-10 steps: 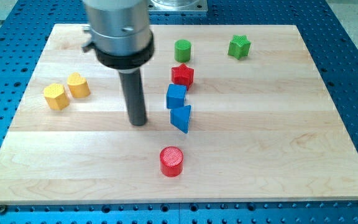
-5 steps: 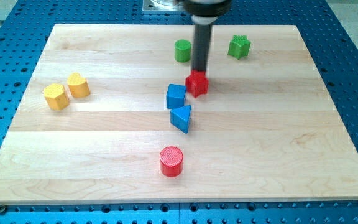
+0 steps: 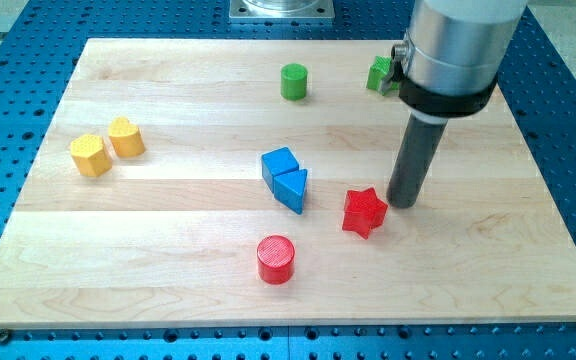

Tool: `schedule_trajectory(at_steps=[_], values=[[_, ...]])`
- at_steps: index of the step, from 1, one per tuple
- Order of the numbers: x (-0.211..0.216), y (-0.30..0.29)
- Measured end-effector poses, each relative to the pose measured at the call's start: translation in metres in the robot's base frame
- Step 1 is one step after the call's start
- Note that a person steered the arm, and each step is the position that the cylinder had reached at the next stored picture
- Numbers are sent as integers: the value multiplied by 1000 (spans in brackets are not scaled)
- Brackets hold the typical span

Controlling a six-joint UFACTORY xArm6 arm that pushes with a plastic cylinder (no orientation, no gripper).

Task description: Push red star into red circle

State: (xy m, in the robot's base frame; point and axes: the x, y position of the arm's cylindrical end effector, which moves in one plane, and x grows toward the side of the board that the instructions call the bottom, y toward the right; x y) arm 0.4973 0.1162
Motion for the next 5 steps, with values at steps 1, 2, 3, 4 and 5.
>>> schedule_trajectory(at_steps=[1,2,3,4,5], values=[[19,-49],[30,-70],[30,-93],[30,-117],[23,-110]])
